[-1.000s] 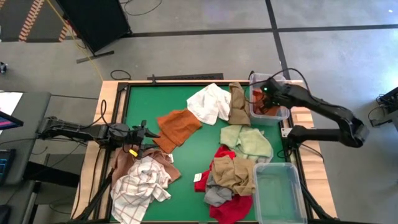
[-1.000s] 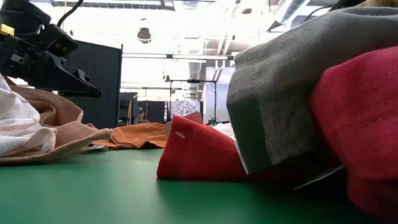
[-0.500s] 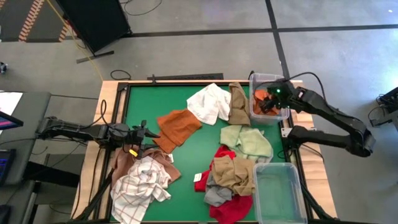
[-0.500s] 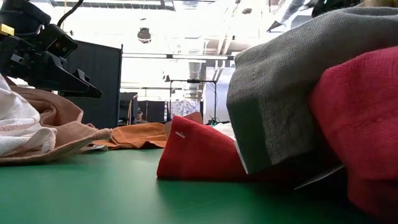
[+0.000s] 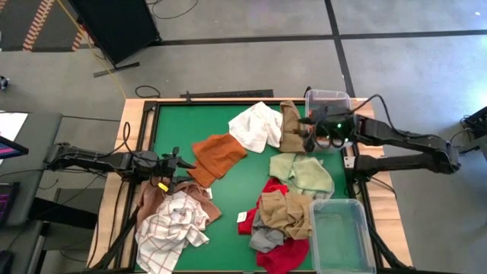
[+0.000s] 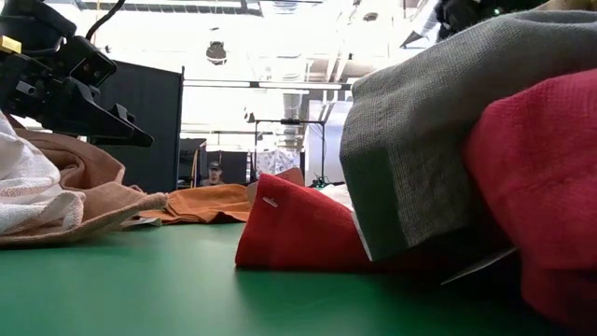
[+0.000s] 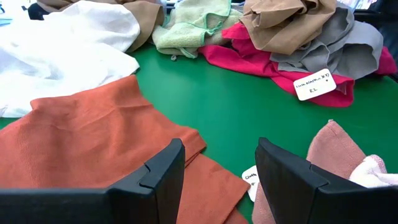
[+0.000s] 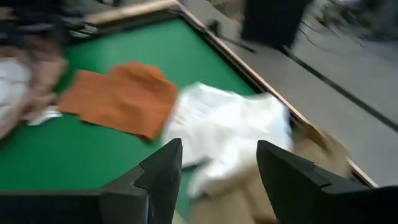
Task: Sort towels by color in basket
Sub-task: Put the bottom light brown towel into the top transparent bin
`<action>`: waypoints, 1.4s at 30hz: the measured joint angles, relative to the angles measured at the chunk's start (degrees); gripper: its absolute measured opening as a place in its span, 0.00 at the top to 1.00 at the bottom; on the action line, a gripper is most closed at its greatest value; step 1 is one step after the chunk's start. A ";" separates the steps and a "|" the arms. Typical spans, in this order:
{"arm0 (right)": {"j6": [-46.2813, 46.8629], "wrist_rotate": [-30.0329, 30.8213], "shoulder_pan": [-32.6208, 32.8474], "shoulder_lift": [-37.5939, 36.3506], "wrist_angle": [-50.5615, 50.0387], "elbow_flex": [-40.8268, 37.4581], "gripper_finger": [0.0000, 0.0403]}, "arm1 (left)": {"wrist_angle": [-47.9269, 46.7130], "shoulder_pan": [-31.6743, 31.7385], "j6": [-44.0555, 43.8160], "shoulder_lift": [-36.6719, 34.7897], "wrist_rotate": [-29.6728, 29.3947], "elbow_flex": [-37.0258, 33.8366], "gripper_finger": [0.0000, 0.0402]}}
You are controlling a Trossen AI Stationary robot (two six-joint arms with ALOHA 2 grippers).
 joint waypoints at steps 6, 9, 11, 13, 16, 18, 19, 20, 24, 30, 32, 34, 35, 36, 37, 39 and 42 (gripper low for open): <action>-2.77 -0.07 6.90 5.73 7.99 0.00 0.42 | 0.00 -0.01 0.00 -0.02 0.01 -0.01 0.54; -3.37 -0.07 8.43 8.85 10.53 0.02 0.42 | -0.01 0.01 0.00 -0.01 0.00 -0.02 0.54; -3.37 -0.05 8.86 10.78 12.11 0.02 0.42 | 0.00 -0.01 0.01 0.00 0.02 -0.02 0.54; -3.37 -0.05 9.22 12.50 12.97 0.02 0.42 | 0.00 0.01 0.01 -0.01 0.00 -0.02 0.54; -3.41 -0.04 9.87 14.92 13.70 0.04 0.42 | 0.00 0.00 0.00 -0.02 0.00 -0.01 0.54; -3.57 -0.05 10.21 16.20 13.78 0.04 0.42 | 0.00 0.01 0.01 0.00 0.02 -0.02 0.54; -3.72 -0.05 10.31 16.83 13.84 0.04 0.42 | -0.01 0.00 0.00 -0.02 0.00 -0.02 0.54; -3.76 -0.05 10.39 17.37 13.86 0.04 0.42 | -0.01 0.01 0.01 0.00 0.02 -0.02 0.54; -3.82 -0.04 10.61 19.99 14.44 0.21 0.42 | 0.00 -0.01 -0.01 0.00 0.01 -0.01 0.54; -4.57 -0.03 10.55 23.98 14.14 3.34 0.42 | 0.00 0.01 0.01 0.00 0.01 -0.01 0.54; -5.35 -0.01 10.53 24.86 14.11 4.49 0.42 | 0.00 0.01 0.01 -0.01 0.01 -0.01 0.54; -6.03 -0.01 10.49 25.36 13.80 5.38 0.42 | 0.00 0.01 -0.01 0.00 0.02 0.00 0.54; -6.33 -0.01 10.38 25.39 13.57 5.59 0.42 | 0.00 0.01 -0.01 0.00 0.01 -0.01 0.54; -6.52 -0.01 10.25 25.34 13.53 5.79 0.42 | 0.00 0.01 -0.01 -0.02 0.02 -0.02 0.54; -6.55 -0.01 10.01 25.29 13.55 6.11 0.42 | 0.01 -0.01 0.01 -0.01 0.01 -0.01 0.54; -6.44 0.02 9.53 25.18 12.47 6.71 0.42 | 0.04 0.00 0.01 0.00 0.00 -0.02 0.54; -6.23 0.09 8.78 25.23 10.55 7.47 0.42 | 0.02 0.01 0.00 0.00 0.01 -0.02 0.54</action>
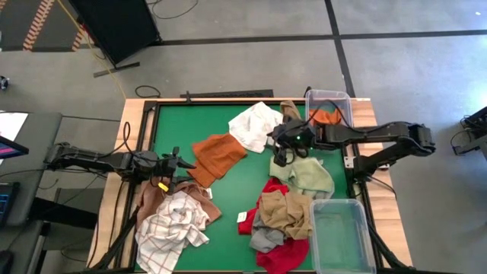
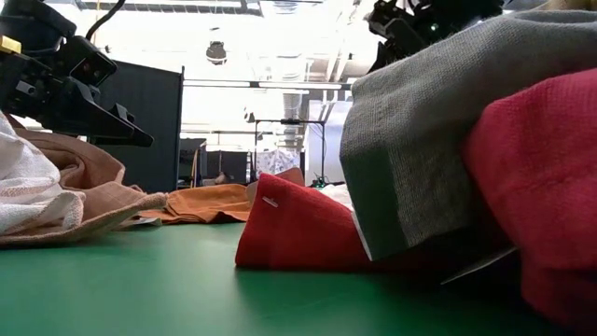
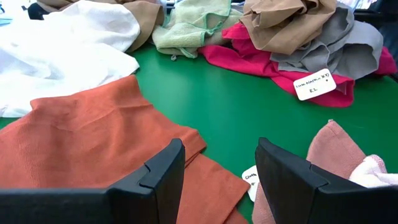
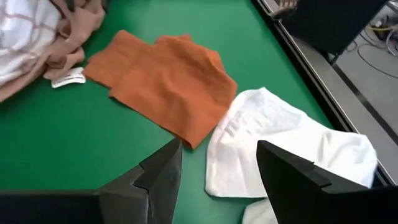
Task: Sort towels by color in basket
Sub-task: Put the bottom light brown towel into the top transparent bin
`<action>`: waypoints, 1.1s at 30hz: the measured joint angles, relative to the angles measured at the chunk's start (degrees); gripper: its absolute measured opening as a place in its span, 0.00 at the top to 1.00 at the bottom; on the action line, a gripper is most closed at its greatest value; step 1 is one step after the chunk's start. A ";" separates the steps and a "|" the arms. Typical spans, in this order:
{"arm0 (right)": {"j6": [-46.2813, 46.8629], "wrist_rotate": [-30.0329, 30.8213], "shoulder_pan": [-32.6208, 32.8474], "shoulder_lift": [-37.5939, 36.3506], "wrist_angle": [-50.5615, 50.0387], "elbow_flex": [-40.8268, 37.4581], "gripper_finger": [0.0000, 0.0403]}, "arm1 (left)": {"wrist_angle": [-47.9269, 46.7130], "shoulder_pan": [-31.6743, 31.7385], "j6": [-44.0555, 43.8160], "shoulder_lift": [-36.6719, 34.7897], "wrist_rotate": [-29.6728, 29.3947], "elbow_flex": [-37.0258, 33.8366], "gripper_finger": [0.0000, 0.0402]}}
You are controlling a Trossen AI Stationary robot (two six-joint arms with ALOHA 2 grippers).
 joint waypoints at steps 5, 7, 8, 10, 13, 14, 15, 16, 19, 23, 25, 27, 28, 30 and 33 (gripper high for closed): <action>1.81 -0.32 -0.25 0.03 -0.04 0.02 0.42 | -0.02 -0.02 0.01 0.00 0.01 0.01 0.54; 2.46 -1.40 0.22 0.03 0.78 0.02 0.42 | 0.00 0.00 0.01 0.00 0.01 -0.01 0.54; 2.81 -1.58 0.49 0.03 1.15 0.02 0.42 | -0.01 0.00 -0.01 0.00 -0.01 0.00 0.54; 2.93 -2.33 1.20 0.03 1.96 0.02 0.42 | -0.02 0.00 0.01 0.00 0.01 0.01 0.54; 2.93 -2.81 2.39 0.03 3.86 0.02 0.42 | -0.02 0.00 0.01 0.00 -0.01 0.01 0.54; 2.89 -2.87 2.74 0.03 4.34 0.02 0.42 | -0.01 -0.01 -0.01 0.00 -0.01 -0.01 0.54; 2.70 -2.95 2.98 0.03 4.55 0.02 0.42 | -0.02 0.00 0.01 0.00 0.00 -0.01 0.54; 2.66 -2.96 3.26 0.03 4.47 0.02 0.42 | -0.02 -0.01 -0.01 0.00 0.01 0.01 0.54; 3.46 -2.96 4.09 0.03 4.38 0.02 0.42 | 0.08 0.00 -0.01 0.00 -0.01 0.01 0.54; 5.63 -2.98 6.74 0.03 4.40 0.02 0.42 | 0.64 0.00 -0.01 0.00 -0.04 -0.03 0.54; 5.95 -3.47 8.95 0.03 4.60 0.02 0.42 | 0.74 0.00 -0.16 0.00 -0.04 -0.05 0.54; 5.95 -4.80 11.28 0.03 5.13 0.02 0.42 | 0.89 -0.02 -1.94 -0.01 -0.12 -0.05 0.54; 5.95 -5.38 12.47 0.03 5.57 0.02 0.42 | 1.12 -0.02 -3.26 0.00 -0.61 -0.09 0.54; 5.99 -6.00 14.78 -0.03 6.08 0.02 0.42 | 1.34 0.00 -5.55 0.00 -2.92 -0.09 0.54; 7.09 -6.00 17.67 -0.08 5.75 0.02 0.42 | 1.53 0.00 -7.23 0.00 -4.60 -0.09 0.54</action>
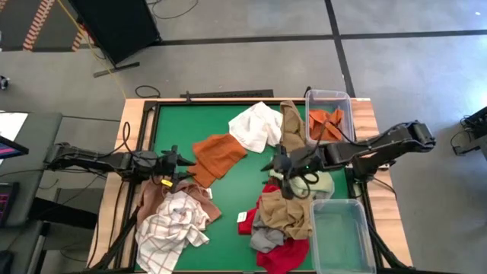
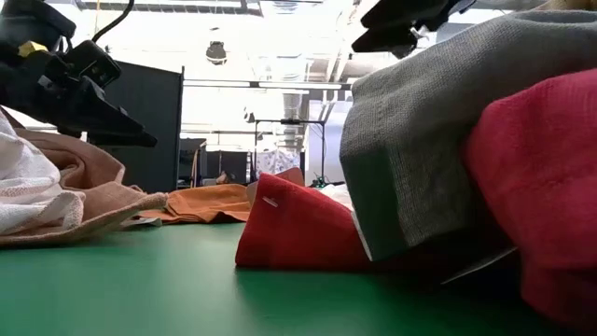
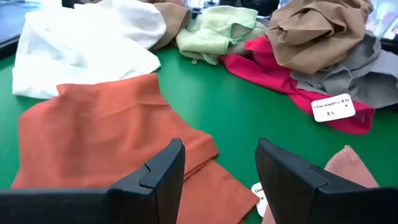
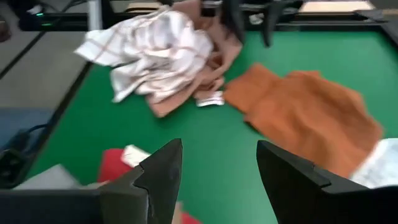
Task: Sort towels by color in basket
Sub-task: Put the bottom light brown towel into the top transparent bin
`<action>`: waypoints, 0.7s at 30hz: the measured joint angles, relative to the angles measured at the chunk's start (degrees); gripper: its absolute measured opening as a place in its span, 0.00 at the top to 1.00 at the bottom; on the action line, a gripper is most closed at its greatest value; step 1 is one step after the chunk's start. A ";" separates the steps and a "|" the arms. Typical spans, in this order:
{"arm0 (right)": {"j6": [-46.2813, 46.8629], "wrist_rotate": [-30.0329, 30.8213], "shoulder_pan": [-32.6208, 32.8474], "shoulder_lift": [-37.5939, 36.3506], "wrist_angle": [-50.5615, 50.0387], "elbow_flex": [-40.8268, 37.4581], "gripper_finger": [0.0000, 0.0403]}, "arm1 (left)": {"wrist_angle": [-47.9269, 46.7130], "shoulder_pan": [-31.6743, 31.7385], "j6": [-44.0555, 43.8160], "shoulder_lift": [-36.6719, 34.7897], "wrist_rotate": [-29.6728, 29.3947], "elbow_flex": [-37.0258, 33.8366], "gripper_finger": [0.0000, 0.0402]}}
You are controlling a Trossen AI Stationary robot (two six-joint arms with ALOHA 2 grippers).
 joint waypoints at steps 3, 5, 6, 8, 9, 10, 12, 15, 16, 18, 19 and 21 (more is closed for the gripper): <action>2.74 0.02 1.95 0.00 -1.55 0.00 0.42 | 0.07 0.00 -0.26 0.00 -0.09 0.00 0.54; 4.31 0.06 3.14 0.00 -2.57 0.00 0.42 | 0.09 0.00 -0.32 0.00 -0.17 0.00 0.54; 4.95 0.07 3.83 0.00 -2.83 0.00 0.42 | 0.09 0.00 -0.32 0.00 -0.17 0.00 0.54; 5.53 0.07 5.28 0.00 -3.17 0.00 0.42 | 0.11 0.00 -1.18 0.00 -0.17 0.00 0.54; 5.53 0.07 6.02 0.00 -3.49 0.00 0.42 | 0.20 0.00 -2.08 0.00 -0.18 0.00 0.54; 5.52 0.07 6.75 0.00 -3.86 0.00 0.42 | 0.42 0.00 -2.85 0.00 -0.23 0.00 0.54; 5.50 0.05 7.88 0.00 -4.86 0.00 0.42 | 1.61 0.00 -2.82 0.00 -0.42 -0.01 0.54; 6.58 0.07 8.50 0.00 -7.21 0.00 0.42 | 3.92 0.00 -1.31 0.00 -0.46 0.00 0.54; 7.42 0.07 8.50 0.00 -8.29 0.00 0.42 | 4.36 -0.01 -1.16 0.00 -0.43 0.00 0.54; 9.06 0.07 8.49 0.00 -11.07 0.24 0.42 | 5.07 0.00 -1.24 0.19 0.27 0.00 0.54; 9.37 0.07 8.49 0.05 -12.40 0.61 0.42 | 5.61 -0.02 -1.35 0.55 0.65 0.00 0.54; 9.39 0.07 8.24 0.09 -13.63 1.29 0.41 | 6.30 -0.11 -1.07 1.69 1.47 0.00 0.54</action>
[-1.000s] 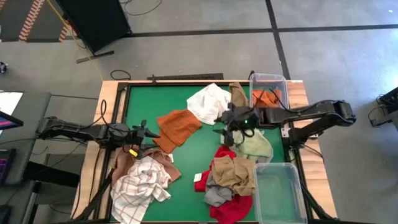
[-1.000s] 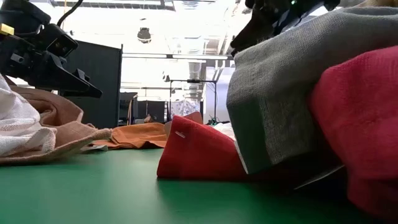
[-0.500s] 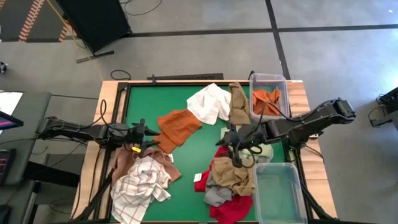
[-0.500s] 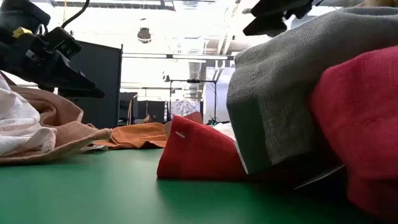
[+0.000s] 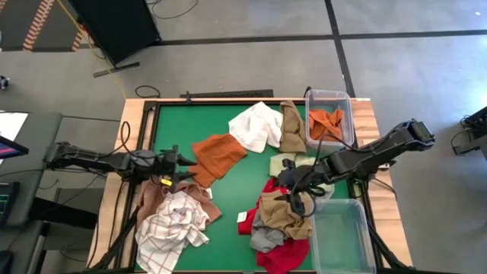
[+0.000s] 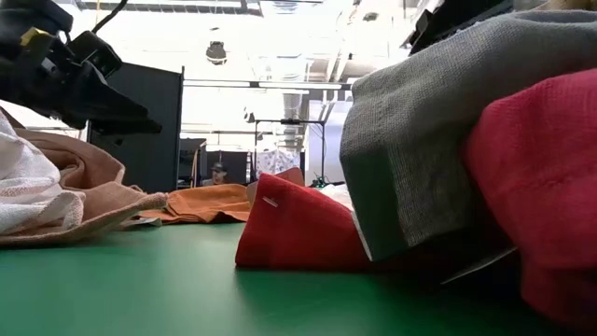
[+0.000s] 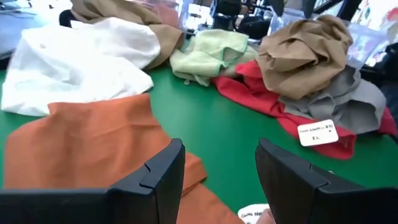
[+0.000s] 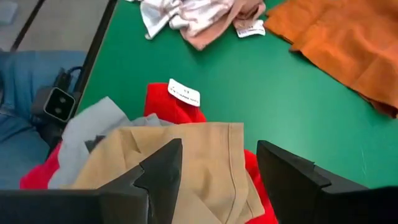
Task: Sort towels by color in basket
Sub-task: Put the bottom light brown towel into the top transparent bin
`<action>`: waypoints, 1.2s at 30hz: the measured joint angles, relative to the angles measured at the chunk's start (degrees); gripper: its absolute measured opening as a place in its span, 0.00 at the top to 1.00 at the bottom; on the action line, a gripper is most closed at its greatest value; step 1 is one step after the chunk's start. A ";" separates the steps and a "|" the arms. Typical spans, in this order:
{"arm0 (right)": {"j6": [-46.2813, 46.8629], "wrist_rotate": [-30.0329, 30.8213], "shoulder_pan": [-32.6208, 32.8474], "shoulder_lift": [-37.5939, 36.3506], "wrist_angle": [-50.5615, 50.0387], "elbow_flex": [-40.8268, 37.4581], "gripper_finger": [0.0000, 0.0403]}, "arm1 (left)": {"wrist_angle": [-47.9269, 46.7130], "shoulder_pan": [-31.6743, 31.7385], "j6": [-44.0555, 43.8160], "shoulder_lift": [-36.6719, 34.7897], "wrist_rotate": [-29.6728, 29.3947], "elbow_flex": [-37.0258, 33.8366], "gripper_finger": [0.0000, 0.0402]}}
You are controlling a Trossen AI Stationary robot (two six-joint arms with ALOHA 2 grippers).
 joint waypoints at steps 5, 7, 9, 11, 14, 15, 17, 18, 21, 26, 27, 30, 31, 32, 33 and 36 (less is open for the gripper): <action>0.10 -0.17 -1.37 0.00 -2.12 2.22 0.36 | 4.97 -0.44 1.83 5.15 0.15 0.02 0.50; 0.40 -0.34 -1.71 0.00 -2.61 2.96 0.33 | 8.07 -0.44 2.20 7.56 0.13 0.02 0.47; 1.94 -2.19 -2.05 0.00 -2.64 3.17 0.30 | 11.38 -0.44 2.45 10.06 0.15 0.02 0.45; 4.55 -4.45 -2.11 0.00 -3.10 3.17 0.28 | 14.10 -0.44 2.37 12.46 0.31 0.06 0.44; 8.26 -6.80 -0.83 0.00 -4.31 3.17 0.25 | 17.53 -0.44 1.27 16.17 1.58 0.07 0.43; 9.01 -7.17 -0.16 0.02 -4.36 3.17 0.24 | 18.51 -0.46 0.79 17.48 2.07 0.07 0.43; 9.99 -7.56 1.17 0.02 -4.29 3.17 0.23 | 20.73 -0.62 0.22 20.20 2.72 0.07 0.43; 10.26 -7.67 1.74 0.02 -4.29 3.17 0.23 | 21.85 -0.84 0.11 21.63 2.79 0.07 0.43; 11.19 -7.65 2.80 0.11 -5.09 3.17 0.22 | 26.33 -1.80 0.09 26.01 2.98 0.09 0.43; 14.32 -8.25 2.84 3.21 -6.84 3.17 0.22 | 34.74 -3.82 0.11 33.24 3.03 0.13 0.43; 14.66 -9.01 2.84 4.15 -6.94 3.19 0.22 | 36.00 -4.19 0.13 34.42 3.04 0.15 0.43; 15.08 -11.95 2.84 7.63 -8.32 3.17 0.22 | 37.13 -5.02 0.68 37.79 3.02 1.55 0.43; 15.14 -12.73 2.86 8.77 -8.84 3.17 0.22 | 37.07 -5.26 0.82 38.70 3.02 2.04 0.43; 15.16 -13.54 2.85 9.80 -9.50 3.17 0.22 | 37.10 -5.41 0.86 39.77 2.99 2.68 0.43; 15.14 -14.19 2.86 10.74 -10.32 3.18 0.22 | 37.22 -5.54 0.95 40.76 2.99 3.43 0.43; 14.89 -15.00 2.86 14.06 -12.40 3.19 0.22 | 37.02 -5.82 1.88 43.35 2.97 4.81 0.43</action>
